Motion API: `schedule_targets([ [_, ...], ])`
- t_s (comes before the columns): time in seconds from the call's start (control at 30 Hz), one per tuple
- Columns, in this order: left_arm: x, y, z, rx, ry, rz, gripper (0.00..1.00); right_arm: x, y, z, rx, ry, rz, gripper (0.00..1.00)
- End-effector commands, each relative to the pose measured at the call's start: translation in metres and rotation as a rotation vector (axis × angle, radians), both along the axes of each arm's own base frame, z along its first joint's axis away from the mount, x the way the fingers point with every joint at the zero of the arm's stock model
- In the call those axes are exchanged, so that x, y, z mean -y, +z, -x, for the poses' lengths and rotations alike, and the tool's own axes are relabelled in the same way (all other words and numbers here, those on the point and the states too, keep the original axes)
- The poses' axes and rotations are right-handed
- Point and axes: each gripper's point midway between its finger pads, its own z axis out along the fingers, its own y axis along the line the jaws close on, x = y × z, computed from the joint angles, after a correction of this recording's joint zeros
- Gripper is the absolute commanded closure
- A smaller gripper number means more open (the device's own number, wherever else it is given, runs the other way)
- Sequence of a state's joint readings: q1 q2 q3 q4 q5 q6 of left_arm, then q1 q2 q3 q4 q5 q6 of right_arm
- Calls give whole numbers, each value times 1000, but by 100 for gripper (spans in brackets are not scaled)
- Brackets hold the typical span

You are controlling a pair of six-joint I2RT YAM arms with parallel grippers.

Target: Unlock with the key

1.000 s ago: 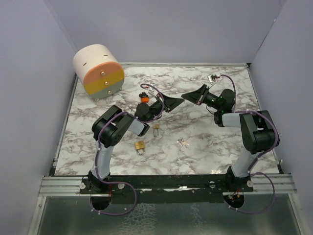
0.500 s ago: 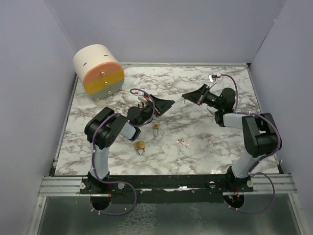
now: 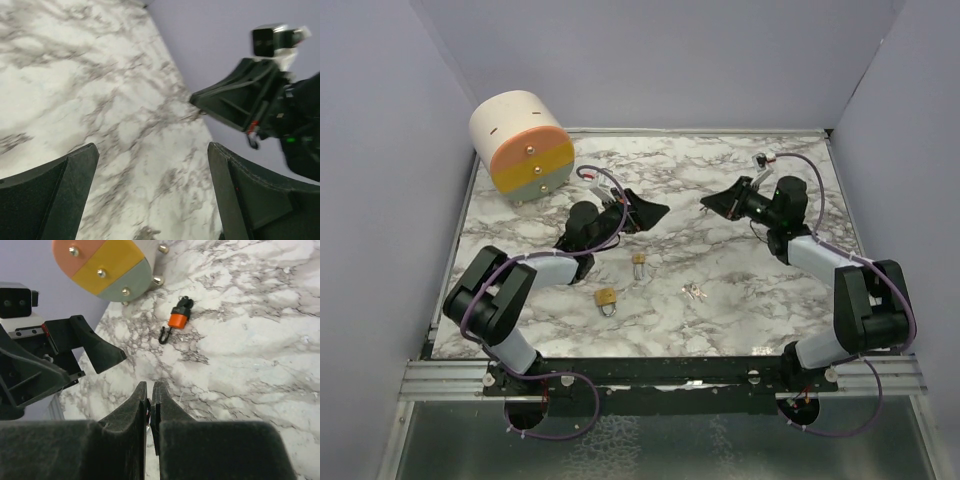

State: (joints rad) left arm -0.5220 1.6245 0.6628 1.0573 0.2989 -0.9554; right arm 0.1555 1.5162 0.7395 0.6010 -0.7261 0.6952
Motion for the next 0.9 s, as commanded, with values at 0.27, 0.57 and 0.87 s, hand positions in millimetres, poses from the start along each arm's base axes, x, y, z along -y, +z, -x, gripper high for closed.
schedule_targets([
  [0.27, -31, -115, 30, -224, 159, -841, 16, 15, -39, 12, -42, -50, 166, 99],
  [0.57, -46, -138, 55, -313, 260, -1028, 20, 12, -41, 15, -51, -30, 166, 99],
  [0.87, -49, -160, 54, -361, 311, -1035, 20, 13, -41, 20, -52, -35, 173, 99],
])
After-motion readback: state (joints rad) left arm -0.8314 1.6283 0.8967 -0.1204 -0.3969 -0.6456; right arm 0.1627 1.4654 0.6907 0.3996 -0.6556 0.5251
